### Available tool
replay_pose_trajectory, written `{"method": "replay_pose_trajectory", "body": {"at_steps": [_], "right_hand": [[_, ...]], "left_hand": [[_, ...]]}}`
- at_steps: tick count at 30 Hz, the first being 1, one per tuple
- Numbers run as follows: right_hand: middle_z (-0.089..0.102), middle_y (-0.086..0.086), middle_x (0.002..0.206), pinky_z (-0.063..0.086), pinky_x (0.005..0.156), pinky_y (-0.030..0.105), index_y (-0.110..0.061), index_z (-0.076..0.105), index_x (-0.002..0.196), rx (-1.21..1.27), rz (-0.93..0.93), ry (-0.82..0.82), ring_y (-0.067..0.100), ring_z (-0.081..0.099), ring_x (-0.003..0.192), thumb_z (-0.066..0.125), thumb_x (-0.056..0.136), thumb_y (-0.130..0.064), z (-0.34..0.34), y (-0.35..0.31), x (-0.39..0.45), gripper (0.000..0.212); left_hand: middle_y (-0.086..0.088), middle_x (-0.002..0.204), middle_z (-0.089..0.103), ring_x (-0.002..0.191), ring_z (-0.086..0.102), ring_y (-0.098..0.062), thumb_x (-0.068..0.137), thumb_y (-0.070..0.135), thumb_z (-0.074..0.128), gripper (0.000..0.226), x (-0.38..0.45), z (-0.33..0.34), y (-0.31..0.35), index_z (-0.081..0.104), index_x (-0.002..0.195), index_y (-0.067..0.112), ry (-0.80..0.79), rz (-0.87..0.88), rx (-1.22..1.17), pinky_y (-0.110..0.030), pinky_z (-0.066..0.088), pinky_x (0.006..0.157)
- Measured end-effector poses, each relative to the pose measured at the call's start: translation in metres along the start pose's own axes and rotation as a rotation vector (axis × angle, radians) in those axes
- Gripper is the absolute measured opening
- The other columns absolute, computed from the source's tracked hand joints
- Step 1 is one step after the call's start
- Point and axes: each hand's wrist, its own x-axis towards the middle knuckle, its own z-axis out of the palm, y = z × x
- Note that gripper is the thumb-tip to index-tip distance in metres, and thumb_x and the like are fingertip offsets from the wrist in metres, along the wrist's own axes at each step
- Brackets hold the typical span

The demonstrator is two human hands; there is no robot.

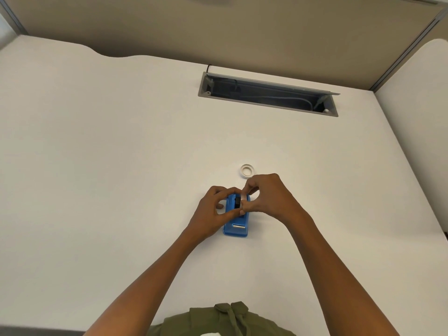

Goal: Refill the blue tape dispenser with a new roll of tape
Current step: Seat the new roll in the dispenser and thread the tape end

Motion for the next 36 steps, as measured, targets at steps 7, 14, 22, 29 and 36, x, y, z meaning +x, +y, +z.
{"method": "replay_pose_trajectory", "body": {"at_steps": [7,14,22,29,36], "right_hand": [[0.072,0.003,0.081,0.050,0.066,0.019,-0.011,0.074,0.076,0.105,-0.005,0.032,0.014,0.067,0.085,0.077,0.064,-0.007,0.002,0.010,0.005,0.013],[0.073,0.013,0.077,0.060,0.058,0.025,-0.005,0.074,0.077,0.222,-0.011,0.038,0.025,0.072,0.074,0.073,0.075,-0.006,0.004,0.019,0.014,0.002],[0.072,0.005,0.078,0.060,0.056,0.029,-0.009,0.076,0.079,0.315,-0.023,0.110,0.019,0.070,0.077,0.073,0.078,-0.010,0.009,0.029,0.017,0.003],[0.073,-0.001,0.095,0.059,0.076,0.028,-0.016,0.074,0.095,0.663,-0.002,0.188,0.012,0.068,0.094,0.073,0.082,-0.020,0.030,0.045,-0.004,0.014],[0.068,-0.005,0.100,0.053,0.075,0.022,-0.014,0.074,0.089,0.648,-0.104,0.266,0.006,0.063,0.100,0.073,0.081,-0.012,0.046,0.050,-0.011,0.008]], "left_hand": [[0.008,0.114,0.050,0.099,0.051,-0.003,0.077,0.038,0.071,0.044,0.000,0.000,0.001,0.044,0.108,0.054,0.001,-0.007,0.007,-0.009,0.042,0.076],[0.000,0.118,0.052,0.105,0.052,-0.011,0.077,0.035,0.071,0.044,0.000,0.000,0.002,0.050,0.116,0.038,0.004,-0.026,-0.005,-0.012,0.044,0.078],[-0.002,0.120,0.052,0.106,0.053,-0.015,0.078,0.034,0.070,0.048,0.000,0.001,0.002,0.053,0.122,0.028,0.005,-0.044,-0.001,-0.018,0.047,0.082],[0.003,0.116,0.053,0.103,0.053,-0.007,0.078,0.039,0.069,0.041,-0.003,0.000,0.003,0.046,0.109,0.051,0.011,-0.008,-0.024,-0.012,0.046,0.078],[0.008,0.117,0.051,0.104,0.053,-0.001,0.078,0.046,0.065,0.042,-0.004,0.001,0.000,0.041,0.109,0.060,0.016,0.006,-0.005,-0.008,0.045,0.078]]}}
